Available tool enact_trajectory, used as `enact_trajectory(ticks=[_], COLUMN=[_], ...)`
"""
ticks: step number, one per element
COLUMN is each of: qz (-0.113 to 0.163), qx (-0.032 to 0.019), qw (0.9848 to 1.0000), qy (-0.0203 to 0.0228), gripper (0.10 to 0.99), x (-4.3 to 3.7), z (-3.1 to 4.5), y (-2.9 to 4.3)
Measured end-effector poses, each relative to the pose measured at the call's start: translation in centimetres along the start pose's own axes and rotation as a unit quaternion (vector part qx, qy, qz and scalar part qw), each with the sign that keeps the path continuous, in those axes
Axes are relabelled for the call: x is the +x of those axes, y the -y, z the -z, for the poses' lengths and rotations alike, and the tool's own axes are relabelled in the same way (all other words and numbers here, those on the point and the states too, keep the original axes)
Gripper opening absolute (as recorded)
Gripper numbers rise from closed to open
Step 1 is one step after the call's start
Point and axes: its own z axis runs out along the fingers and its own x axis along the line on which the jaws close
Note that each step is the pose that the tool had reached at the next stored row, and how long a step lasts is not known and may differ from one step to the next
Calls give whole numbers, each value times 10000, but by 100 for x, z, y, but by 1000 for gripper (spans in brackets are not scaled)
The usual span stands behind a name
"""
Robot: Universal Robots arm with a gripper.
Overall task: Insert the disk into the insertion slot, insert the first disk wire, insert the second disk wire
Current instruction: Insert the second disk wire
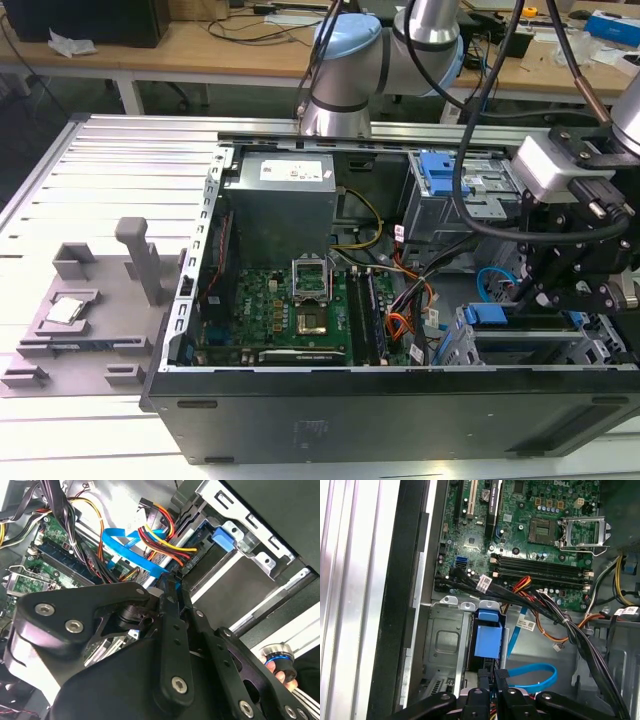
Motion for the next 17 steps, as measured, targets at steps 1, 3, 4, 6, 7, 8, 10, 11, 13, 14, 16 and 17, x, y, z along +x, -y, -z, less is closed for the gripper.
enact_trajectory(ticks=[1, 3, 4, 6, 7, 8, 10, 11, 13, 14, 16, 17], qz=[-2, -5, -7, -13, -15, -16, -16, -16, -16, -20, -36, -40], qx=[0, 0, -1, 0, 0, 0, 0, 0, 1, 1, 0, -5], qw=[10000, 10000, 10000, 10000, 10000, 10000, 10000, 10000, 10000, 10000, 10000, 10000], qy=[0, -1, -2, -1, -1, 0, 2, 3, 7, 9, 4, 4], gripper=[165, 165, 165, 165, 165, 165, 165, 165, 165, 165, 165, 165], x=[0, 3, 4, 5, 6, 7, 7, 6, 6, 6, 6, 8], z=[-3, -13, -16, -26, -29, -32, -34, -33, -22, -17, -11, -9], y=[1, 2, 2, 3, 3, 3, 5, 5, 5, 4, 8, 22])
